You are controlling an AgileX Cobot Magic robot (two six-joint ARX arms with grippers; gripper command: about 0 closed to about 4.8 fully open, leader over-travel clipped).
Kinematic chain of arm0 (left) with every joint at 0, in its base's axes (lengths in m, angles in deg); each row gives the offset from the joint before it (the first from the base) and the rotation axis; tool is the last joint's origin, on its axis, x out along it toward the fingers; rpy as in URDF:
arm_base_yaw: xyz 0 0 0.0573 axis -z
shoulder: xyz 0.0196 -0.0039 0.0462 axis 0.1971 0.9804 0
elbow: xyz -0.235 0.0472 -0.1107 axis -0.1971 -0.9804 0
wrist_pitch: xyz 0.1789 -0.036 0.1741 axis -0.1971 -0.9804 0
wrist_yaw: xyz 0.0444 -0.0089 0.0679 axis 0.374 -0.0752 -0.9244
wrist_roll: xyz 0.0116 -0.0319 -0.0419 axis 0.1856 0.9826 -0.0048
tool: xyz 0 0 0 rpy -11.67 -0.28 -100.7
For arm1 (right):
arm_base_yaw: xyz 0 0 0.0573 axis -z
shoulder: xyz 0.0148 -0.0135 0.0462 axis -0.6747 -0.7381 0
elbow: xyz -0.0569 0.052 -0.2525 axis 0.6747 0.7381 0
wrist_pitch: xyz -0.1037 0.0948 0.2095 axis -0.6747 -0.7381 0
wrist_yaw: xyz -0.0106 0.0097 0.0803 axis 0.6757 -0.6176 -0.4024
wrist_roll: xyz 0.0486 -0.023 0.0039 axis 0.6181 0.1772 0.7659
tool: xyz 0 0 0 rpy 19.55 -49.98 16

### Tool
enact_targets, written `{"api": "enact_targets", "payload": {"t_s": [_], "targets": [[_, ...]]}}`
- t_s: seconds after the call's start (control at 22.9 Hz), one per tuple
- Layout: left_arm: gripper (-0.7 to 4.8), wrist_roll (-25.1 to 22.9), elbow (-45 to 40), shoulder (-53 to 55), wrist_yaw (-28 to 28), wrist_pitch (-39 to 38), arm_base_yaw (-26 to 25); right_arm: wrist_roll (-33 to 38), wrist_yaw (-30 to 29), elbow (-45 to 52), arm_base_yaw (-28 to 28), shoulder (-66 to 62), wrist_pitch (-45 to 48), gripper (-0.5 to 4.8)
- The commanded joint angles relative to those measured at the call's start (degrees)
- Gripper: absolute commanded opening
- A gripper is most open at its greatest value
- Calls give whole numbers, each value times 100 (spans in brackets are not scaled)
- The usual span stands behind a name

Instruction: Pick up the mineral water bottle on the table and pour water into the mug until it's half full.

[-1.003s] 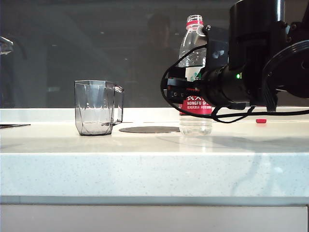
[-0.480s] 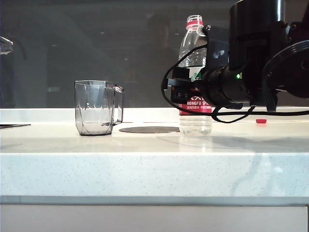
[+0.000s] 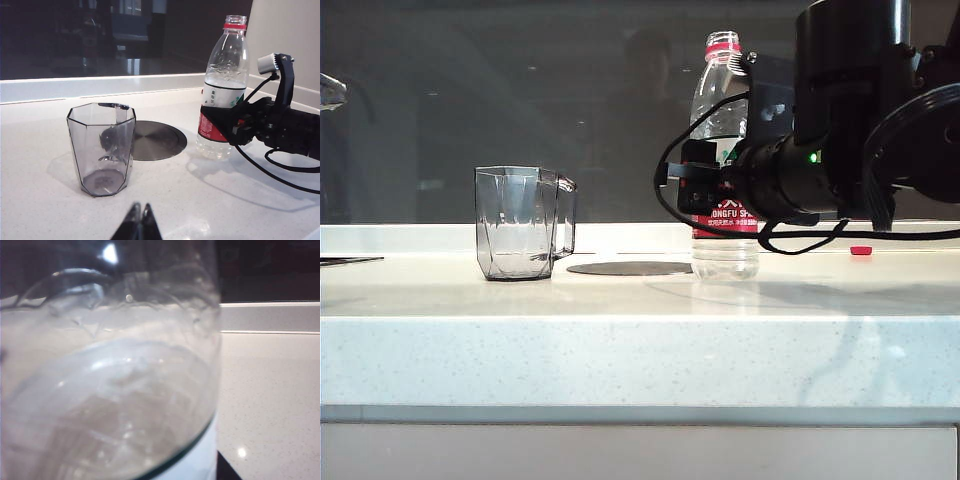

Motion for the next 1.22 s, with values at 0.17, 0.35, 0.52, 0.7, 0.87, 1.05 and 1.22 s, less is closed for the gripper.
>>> {"api": "enact_targets", "payload": {"t_s": [0.17, 0.35, 0.52, 0.7, 0.87, 1.05, 1.22], "targets": [[-4, -22, 15, -4, 24, 70, 4, -173, -11, -24, -17, 46, 179, 304], [-4, -22, 15, -4, 24, 70, 4, -634, -15, -24, -26, 138, 184, 304], [-4, -22, 15, -4, 24, 70, 4, -942, -125, -26, -26, 433, 166, 304], [-4, -22, 15, -4, 24, 70, 4, -1812, -332, -66, -101, 682, -103, 304], [-4, -22, 15, -4, 26, 66, 4, -2785, -332, -396, -321, 769, -925, 290], [-4, -22, 15, -4, 24, 68, 4, -3287, -330, -935, -455, 767, -1976, 277], [-4, -22, 15, -4, 24, -33, 4, -3316, -332, -1353, -452, 765, -2583, 278]]}}
